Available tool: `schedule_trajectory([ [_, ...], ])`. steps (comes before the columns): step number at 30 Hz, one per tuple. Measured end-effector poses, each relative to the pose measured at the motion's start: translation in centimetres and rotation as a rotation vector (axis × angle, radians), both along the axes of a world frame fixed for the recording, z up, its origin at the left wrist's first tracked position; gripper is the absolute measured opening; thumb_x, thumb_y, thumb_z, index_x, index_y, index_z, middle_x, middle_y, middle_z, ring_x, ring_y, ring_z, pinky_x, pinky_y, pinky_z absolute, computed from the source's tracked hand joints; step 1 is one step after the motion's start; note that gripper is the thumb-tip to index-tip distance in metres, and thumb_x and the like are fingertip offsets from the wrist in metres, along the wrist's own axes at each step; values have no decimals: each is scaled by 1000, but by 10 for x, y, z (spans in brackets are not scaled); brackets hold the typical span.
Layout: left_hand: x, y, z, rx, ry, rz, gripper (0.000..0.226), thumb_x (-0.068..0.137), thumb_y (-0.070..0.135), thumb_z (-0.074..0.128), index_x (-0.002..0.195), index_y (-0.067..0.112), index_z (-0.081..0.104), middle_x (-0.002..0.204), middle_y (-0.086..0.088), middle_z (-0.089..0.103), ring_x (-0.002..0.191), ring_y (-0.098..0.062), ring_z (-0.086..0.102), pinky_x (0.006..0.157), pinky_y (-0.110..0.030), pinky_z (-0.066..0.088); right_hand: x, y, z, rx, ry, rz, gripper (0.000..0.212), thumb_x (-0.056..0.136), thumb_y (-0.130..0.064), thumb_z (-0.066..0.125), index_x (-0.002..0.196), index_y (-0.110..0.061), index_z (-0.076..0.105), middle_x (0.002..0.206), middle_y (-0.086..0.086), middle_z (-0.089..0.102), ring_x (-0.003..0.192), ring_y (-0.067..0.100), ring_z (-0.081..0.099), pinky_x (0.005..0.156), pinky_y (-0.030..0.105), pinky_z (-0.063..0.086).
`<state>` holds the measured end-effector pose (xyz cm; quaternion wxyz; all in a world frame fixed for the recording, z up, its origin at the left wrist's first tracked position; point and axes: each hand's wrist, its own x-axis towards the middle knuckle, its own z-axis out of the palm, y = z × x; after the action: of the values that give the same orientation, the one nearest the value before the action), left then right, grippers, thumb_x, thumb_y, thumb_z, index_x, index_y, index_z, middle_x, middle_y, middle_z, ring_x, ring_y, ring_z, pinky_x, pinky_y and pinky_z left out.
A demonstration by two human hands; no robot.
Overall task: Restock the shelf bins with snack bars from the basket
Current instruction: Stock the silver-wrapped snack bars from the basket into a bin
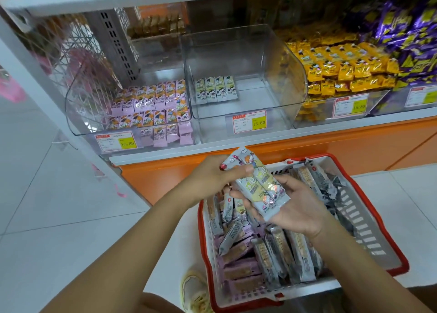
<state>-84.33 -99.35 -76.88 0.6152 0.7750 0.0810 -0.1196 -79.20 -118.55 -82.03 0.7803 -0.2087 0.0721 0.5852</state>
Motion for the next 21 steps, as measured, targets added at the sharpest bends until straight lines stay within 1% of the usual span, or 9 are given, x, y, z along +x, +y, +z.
schedule_trajectory([
  [2,6,-6,5,-39,-44,109,11,88,28,65,93,18,68,80,8,72,62,-4,60,53,-17,47,7,-4,13,-42,-72,-74,62,77,-9,75,132,6,52,139,29,47,114,44,57,92,54,50],
  [4,14,-9,8,-62,-54,193,8,86,27,67,87,19,69,77,9,71,63,-7,60,56,-20,49,14,-5,27,-235,-375,-136,51,91,-26,59,135,-1,51,135,19,55,120,35,56,102,53,45],
  [6,21,-11,11,-92,-49,260,10,85,25,69,81,16,70,78,-1,72,66,-14,61,60,-22,53,17,-5,43,-505,-844,-191,52,89,-45,56,132,-16,54,131,4,59,121,22,57,107,48,41],
  [9,31,-11,20,-106,-61,323,15,85,26,69,82,12,71,77,-6,71,65,-16,64,63,-25,56,23,1,69,-849,-1647,-107,72,70,-61,66,135,-39,44,133,-24,43,119,-7,44,99,9,36],
  [12,40,-8,34,-170,-109,371,14,87,24,67,80,11,69,70,0,71,61,-12,64,55,-21,52,34,19,85,-999,-2151,-34,78,80,-45,70,146,-25,34,129,-10,44,112,6,45,87,17,37],
  [14,46,-4,45,-185,-179,441,15,87,25,66,80,12,67,67,3,69,59,-10,63,54,-21,52,46,33,97,-1018,-2197,-73,76,81,-36,68,147,-22,33,118,-9,45,104,9,46,79,23,38],
  [16,52,4,52,35,-302,536,22,87,35,64,85,13,67,74,2,68,66,-9,63,60,-22,51,63,48,107,-1020,-2204,-111,72,79,-34,68,144,-24,36,115,-9,45,101,10,47,77,27,41],
  [19,57,24,55,415,-428,753,38,89,41,60,118,16,58,111,4,61,99,-8,57,81,-16,44,102,72,114,-1112,-2124,-231,66,81,-31,67,140,-23,39,125,4,51,108,21,52,83,31,42],
  [21,59,38,53,493,-431,829,55,91,37,58,138,12,42,131,-1,52,119,-13,49,99,-25,40,138,93,112,-1234,-2011,-212,64,85,-32,65,142,-23,38,130,12,49,113,29,52,84,32,41],
])
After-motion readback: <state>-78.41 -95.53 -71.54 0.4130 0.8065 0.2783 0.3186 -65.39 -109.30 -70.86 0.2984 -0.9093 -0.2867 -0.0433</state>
